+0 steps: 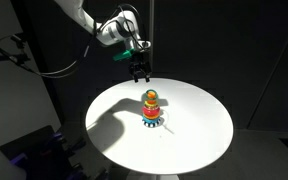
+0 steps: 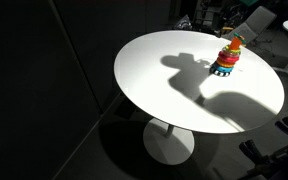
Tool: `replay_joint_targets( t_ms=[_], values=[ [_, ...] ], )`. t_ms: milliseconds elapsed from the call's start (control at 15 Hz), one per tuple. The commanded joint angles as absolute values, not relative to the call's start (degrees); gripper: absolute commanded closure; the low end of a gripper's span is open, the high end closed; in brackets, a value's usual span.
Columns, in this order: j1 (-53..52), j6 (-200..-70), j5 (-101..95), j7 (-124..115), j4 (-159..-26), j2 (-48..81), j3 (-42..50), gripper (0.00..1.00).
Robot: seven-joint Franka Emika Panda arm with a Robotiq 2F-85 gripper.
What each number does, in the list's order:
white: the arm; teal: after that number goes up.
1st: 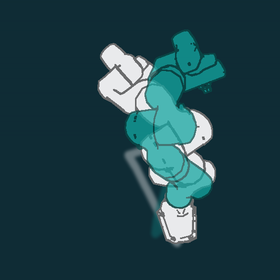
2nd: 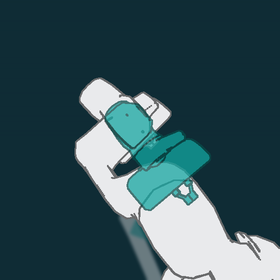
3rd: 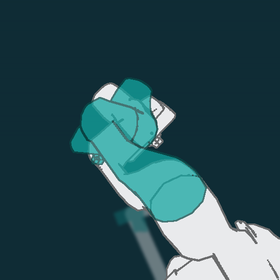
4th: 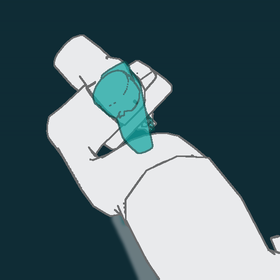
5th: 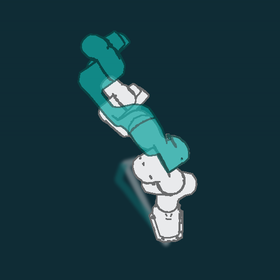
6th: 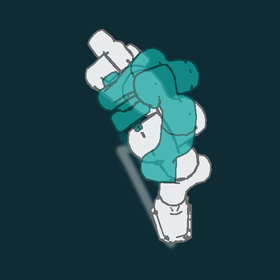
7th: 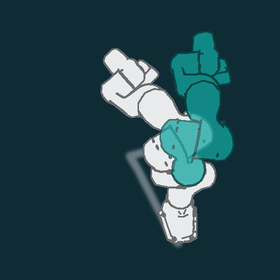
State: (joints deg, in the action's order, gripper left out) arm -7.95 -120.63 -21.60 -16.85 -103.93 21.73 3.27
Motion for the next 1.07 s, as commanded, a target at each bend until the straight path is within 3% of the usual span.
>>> replay_joint_targets(
  t_ms=[0,1000],
  values=[
    [-6.9,-123.6,-20.8,-18.7,-109.4,17.1,3.2,0.00],
    [-5.1,-133.7,-21.5,-21.3,-115.7,16.3,5.0,0.00]
  ],
)
